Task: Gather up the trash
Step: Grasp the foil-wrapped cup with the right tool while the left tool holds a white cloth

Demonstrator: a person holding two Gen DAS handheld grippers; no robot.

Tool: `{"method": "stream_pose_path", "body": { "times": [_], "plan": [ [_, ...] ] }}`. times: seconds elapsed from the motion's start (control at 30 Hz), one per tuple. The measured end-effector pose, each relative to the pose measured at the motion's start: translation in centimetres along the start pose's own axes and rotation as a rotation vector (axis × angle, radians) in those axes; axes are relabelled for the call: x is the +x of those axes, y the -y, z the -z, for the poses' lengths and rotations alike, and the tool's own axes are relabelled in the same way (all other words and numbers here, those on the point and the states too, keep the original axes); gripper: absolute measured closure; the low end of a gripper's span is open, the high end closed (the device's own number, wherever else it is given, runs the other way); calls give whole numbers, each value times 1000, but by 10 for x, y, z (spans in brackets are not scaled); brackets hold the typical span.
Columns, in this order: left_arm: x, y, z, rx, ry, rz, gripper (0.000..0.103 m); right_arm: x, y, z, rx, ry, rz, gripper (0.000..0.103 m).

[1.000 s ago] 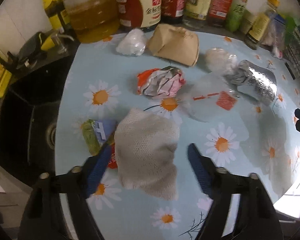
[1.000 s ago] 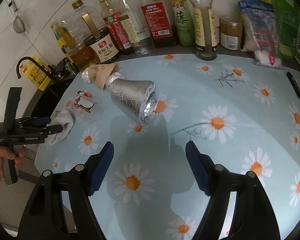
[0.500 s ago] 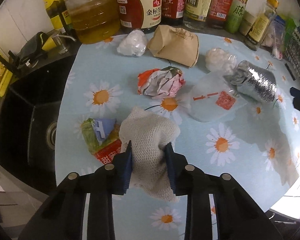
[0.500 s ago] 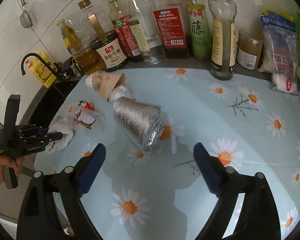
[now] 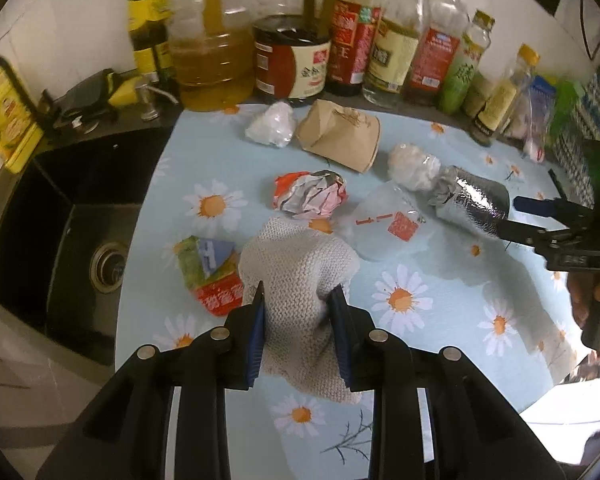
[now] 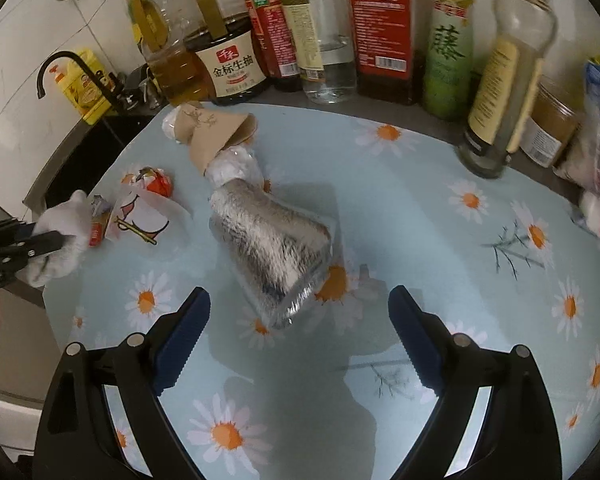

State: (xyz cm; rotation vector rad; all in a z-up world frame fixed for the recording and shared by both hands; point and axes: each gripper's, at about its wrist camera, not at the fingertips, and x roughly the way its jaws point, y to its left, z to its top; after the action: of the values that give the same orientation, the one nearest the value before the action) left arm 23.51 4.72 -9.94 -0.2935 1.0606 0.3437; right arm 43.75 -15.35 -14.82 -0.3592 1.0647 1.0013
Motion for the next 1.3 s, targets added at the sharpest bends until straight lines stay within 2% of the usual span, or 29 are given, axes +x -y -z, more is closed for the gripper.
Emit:
{"method": "stream_pose_path", "body": {
  "times": [0.23, 0.47, 0.57, 0.73, 0.97, 1.3],
  "plan": [
    [-18, -4, 20, -77, 30, 18, 75, 22, -15, -10, -116, -51, 19, 13],
    [-25, 3, 42, -129, 31, 49, 75, 28, -24, -20, -179, -43, 13, 14],
    [-24, 6, 49, -138, 20, 57, 75, 36, -28, -21, -206, -66, 32, 32],
    [-22, 7, 59, -155, -1, 76, 75, 33, -27, -20, -192, -57, 12, 38],
    [-23, 5, 61, -146, -1, 95, 75, 14, -30, -14, -166, -26, 20, 39],
    [-34, -3, 62, -64, 25, 177, 75, -25, -54, 9, -72, 46, 75, 39]
  ]
}}
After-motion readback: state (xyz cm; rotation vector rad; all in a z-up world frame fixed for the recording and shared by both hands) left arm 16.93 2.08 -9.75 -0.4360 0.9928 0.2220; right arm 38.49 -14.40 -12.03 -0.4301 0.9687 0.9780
